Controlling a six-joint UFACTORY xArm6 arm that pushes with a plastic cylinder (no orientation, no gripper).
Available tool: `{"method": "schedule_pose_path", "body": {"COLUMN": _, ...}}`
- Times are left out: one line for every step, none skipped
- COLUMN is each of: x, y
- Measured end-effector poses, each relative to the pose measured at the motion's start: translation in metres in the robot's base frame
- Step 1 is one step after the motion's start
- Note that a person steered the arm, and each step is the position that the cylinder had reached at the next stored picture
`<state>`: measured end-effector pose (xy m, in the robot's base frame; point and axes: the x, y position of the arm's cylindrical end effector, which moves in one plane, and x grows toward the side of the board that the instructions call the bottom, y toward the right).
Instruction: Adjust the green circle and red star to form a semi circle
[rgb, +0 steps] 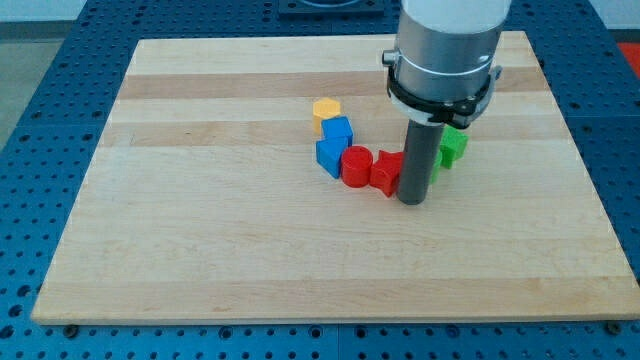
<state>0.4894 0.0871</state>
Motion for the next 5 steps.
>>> {"method": "schedule_pose_path", "body": {"x": 0.007, "y": 0.000}}
{"method": "schedule_pose_path", "body": {"x": 0.008, "y": 0.009}}
{"method": "schedule_pose_path", "body": {"x": 0.008, "y": 0.042}}
{"method": "schedule_pose_path", "body": {"x": 0.004, "y": 0.099}}
{"method": "schedule_pose_path", "body": {"x": -0.018, "y": 0.114}}
